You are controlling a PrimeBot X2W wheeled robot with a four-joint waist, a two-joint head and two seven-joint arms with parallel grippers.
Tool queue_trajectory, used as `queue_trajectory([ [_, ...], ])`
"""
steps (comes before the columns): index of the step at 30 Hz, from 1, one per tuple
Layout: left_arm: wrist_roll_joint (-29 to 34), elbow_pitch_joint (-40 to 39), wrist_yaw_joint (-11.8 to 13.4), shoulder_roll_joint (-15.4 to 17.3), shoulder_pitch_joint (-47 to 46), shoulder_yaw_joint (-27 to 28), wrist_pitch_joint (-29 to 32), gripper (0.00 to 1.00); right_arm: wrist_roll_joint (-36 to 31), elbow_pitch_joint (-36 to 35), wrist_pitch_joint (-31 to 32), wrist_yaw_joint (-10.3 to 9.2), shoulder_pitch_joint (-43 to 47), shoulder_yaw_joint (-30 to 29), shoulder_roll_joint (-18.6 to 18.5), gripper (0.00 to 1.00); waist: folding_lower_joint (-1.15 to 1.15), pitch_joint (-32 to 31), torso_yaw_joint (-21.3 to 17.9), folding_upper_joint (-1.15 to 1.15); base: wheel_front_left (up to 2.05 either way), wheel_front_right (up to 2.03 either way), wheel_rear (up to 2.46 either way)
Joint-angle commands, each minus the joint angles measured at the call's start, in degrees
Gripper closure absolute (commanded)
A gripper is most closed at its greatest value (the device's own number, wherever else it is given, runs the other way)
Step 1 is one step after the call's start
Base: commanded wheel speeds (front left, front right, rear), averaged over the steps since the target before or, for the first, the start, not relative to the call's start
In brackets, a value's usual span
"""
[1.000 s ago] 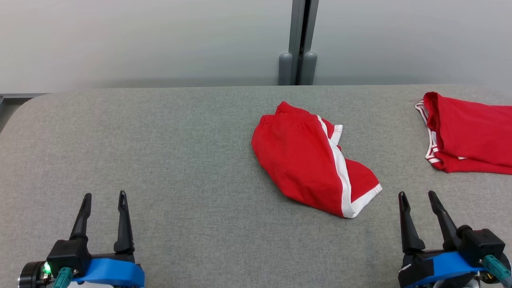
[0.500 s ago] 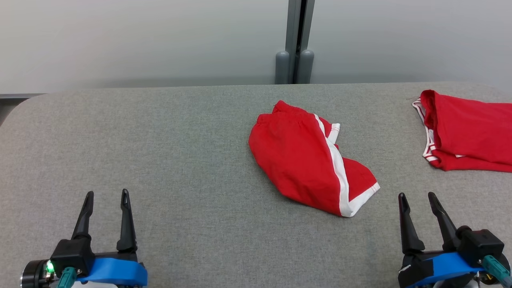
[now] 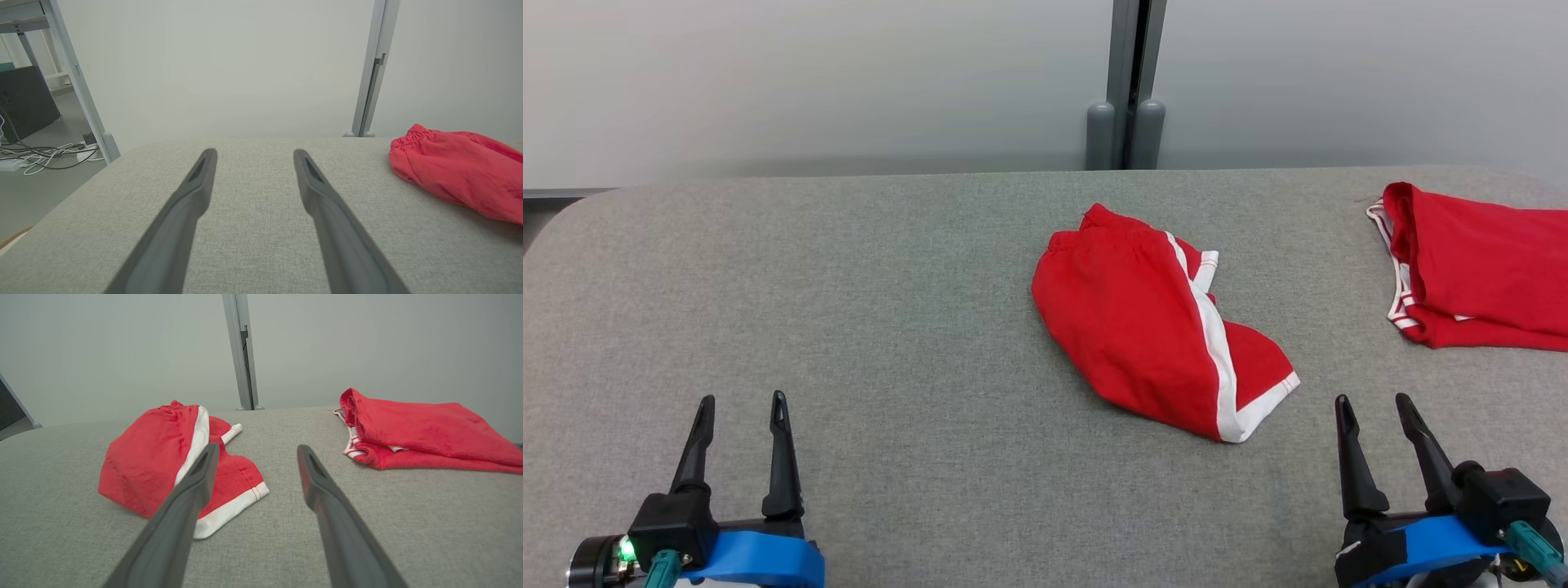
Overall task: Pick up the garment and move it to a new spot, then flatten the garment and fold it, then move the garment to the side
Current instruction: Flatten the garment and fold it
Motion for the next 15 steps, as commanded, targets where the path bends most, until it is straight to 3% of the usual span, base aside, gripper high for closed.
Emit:
queue_trajectory([
  [1,0.2,0.2,-0.1,-0.1,-0.3,0.5,-0.1,0.00,-0.3,0.2,-0.2,0.01,-0.6,0.0,-0.1,0.00,0.00,0.0,0.1,0.00,0.00,0.00,0.00],
  [9,0.5,0.6,-0.5,-0.5,-0.6,0.4,-0.1,0.00,-0.5,0.2,-0.2,0.01,-1.1,0.3,-0.1,0.00,0.00,0.0,0.6,0.00,0.00,0.00,0.00],
  [15,0.7,1.1,-1.3,-0.9,-2.2,0.4,-0.1,0.00,-1.5,-0.2,0.2,0.01,-8.0,2.7,-1.8,0.00,0.00,1.9,1.5,0.00,0.00,0.00,0.00],
])
